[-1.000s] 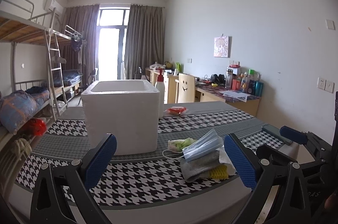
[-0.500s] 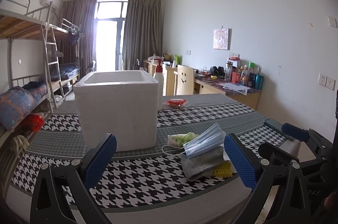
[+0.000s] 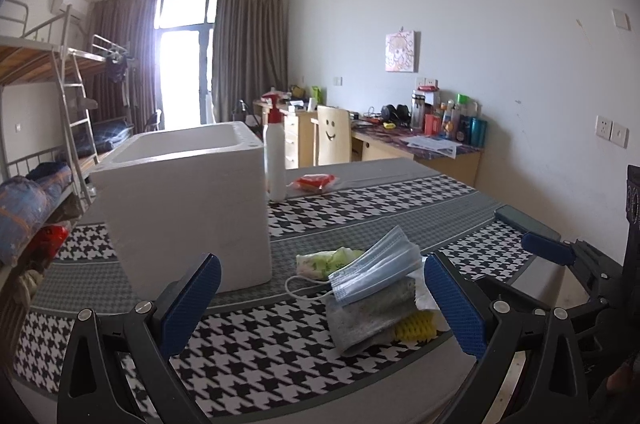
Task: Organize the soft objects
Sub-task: 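Move both tools down toward the pile of soft items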
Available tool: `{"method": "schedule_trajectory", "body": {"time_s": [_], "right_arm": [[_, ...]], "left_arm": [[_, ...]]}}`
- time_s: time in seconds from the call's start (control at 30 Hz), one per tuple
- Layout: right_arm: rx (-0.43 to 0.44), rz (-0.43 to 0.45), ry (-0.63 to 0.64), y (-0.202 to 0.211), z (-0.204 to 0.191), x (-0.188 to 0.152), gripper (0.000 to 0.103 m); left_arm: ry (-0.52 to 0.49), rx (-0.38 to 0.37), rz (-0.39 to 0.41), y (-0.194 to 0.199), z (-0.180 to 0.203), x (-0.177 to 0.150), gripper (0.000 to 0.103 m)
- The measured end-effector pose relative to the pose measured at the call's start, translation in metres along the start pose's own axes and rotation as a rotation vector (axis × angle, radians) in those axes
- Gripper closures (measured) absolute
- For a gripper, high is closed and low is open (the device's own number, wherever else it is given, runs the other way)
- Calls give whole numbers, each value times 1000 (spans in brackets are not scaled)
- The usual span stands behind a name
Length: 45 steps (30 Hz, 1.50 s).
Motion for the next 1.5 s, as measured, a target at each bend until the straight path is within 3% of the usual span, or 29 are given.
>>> {"method": "schedule_trajectory", "body": {"time_s": [0.9, 1.23, 1.5], "right_arm": [[-73, -112, -34, -32, 29, -20, 1], [-70, -142, -66, -43, 42, -26, 1], [-64, -152, -75, -47, 46, -28, 1]], "left_arm": [[-9, -104, -152, -70, 31, 0, 2], [-7, -168, -228, -99, 47, -4, 20], [2, -175, -270, -113, 53, -5, 25]]}}
Point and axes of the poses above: each gripper's, at about its wrist camera, not at the fingertips, and y roughly against the way its jaws point, z to its right, x to its top, the point moved 4 cm from there along -y, roughly the way its jaws point, and after that the axes turned 2 degrees about -y, right-handed, at the moved point
